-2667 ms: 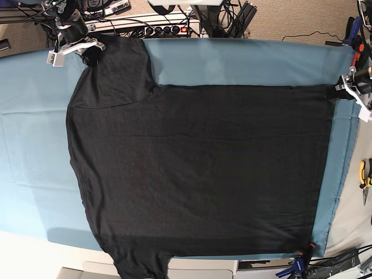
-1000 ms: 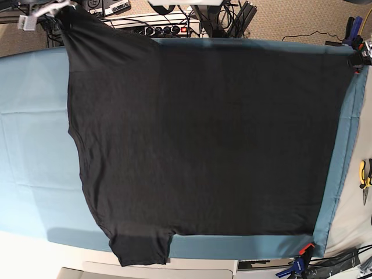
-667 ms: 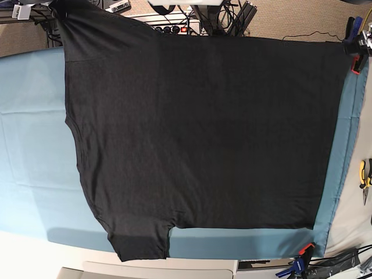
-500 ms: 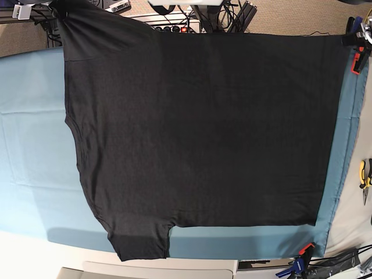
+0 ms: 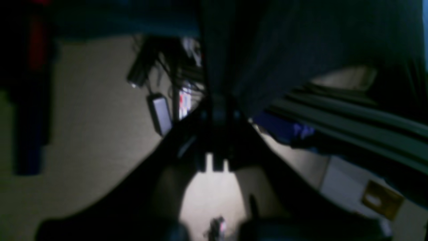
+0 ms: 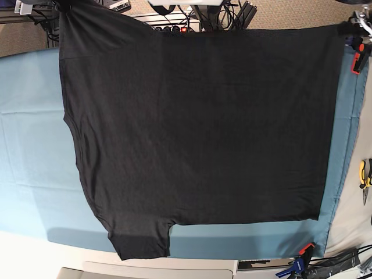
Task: Fold the T-shirt properly
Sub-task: 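Lift the shirt edge with both grippers and pull it toward the robot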
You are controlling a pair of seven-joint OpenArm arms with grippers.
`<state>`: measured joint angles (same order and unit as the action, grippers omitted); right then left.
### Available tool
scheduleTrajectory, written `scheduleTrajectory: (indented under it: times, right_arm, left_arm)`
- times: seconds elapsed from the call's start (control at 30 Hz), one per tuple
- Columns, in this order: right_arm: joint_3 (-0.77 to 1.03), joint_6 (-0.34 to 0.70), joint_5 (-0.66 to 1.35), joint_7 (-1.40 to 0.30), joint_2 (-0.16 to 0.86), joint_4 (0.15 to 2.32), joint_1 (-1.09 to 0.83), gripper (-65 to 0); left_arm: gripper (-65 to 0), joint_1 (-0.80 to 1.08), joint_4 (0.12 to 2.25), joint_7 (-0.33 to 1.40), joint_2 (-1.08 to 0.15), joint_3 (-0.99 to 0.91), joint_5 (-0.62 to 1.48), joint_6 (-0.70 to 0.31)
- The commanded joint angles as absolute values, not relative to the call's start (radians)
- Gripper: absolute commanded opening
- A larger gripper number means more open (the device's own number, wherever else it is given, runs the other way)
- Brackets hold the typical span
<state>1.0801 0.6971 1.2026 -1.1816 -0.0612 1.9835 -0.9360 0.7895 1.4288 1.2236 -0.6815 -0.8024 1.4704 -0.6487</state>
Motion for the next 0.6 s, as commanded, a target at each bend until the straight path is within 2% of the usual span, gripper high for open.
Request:
scheduleTrajectory:
  times: [0.0,0.17,0.57]
  right_arm:
    - [1.095,0.698,1.216,-1.176,-0.052,1.997,-0.956,-65.0]
    - [1.095,0.698,1.215,-1.184,-0.052,1.997,-0.966,-65.0]
    - [1.095,0.698,1.232,-1.198,-0.056,1.997,-0.983,-65.0]
  left_arm:
    - [-65.0,0.804,1.438,1.227,-0.702,-0.836,1.484,-0.655]
    - [-65.0,0.803,1.438,1.226,-0.704,-0.896,1.484,-0.655]
    - [-65.0,0.801,1.438,1.222,-0.704,-0.897,1.484,-0.655]
